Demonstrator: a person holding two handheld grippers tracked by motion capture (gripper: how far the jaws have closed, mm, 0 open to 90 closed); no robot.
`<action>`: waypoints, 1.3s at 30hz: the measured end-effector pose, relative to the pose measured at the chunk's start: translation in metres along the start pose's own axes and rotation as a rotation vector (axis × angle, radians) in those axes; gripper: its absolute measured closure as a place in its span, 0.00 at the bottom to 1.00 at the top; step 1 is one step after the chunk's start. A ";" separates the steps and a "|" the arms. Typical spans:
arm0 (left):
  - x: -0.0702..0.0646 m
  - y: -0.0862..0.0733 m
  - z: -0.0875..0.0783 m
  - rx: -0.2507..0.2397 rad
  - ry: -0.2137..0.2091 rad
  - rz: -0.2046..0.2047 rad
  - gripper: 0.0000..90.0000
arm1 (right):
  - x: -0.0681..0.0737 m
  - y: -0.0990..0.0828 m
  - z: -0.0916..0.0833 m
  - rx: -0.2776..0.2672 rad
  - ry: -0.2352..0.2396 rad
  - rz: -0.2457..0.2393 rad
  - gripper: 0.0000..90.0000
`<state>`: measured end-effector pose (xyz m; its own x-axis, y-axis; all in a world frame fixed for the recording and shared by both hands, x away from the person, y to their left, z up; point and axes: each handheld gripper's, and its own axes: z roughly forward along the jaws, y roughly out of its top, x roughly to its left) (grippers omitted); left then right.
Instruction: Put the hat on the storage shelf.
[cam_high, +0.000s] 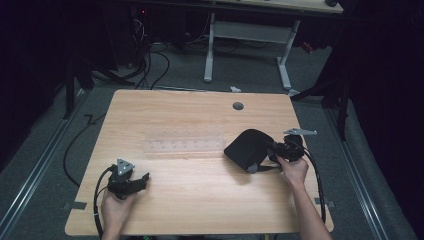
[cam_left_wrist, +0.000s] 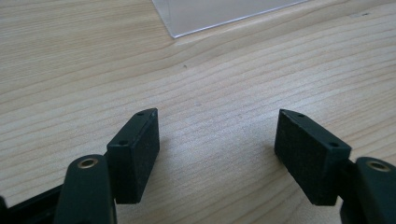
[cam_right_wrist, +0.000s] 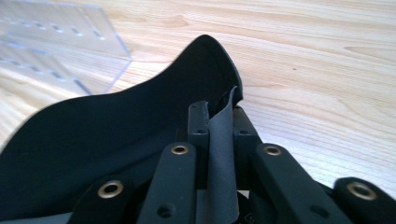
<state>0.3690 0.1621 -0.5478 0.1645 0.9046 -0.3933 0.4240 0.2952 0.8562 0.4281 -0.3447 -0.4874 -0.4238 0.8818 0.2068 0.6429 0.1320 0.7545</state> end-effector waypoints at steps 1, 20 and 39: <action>0.000 0.000 0.000 0.000 0.000 0.000 0.35 | 0.000 0.000 0.000 0.000 0.000 0.000 0.95; -0.001 0.000 0.000 0.013 -0.007 0.002 0.30 | 0.025 0.002 -0.027 -0.055 0.073 -0.056 0.96; -0.001 -0.002 -0.001 0.027 -0.005 0.007 0.22 | 0.020 -0.031 -0.075 -0.152 0.075 0.066 0.96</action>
<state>0.3670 0.1608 -0.5482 0.1724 0.9050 -0.3890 0.4463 0.2803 0.8499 0.3516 -0.3652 -0.4596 -0.4343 0.8492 0.3004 0.5690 0.0001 0.8223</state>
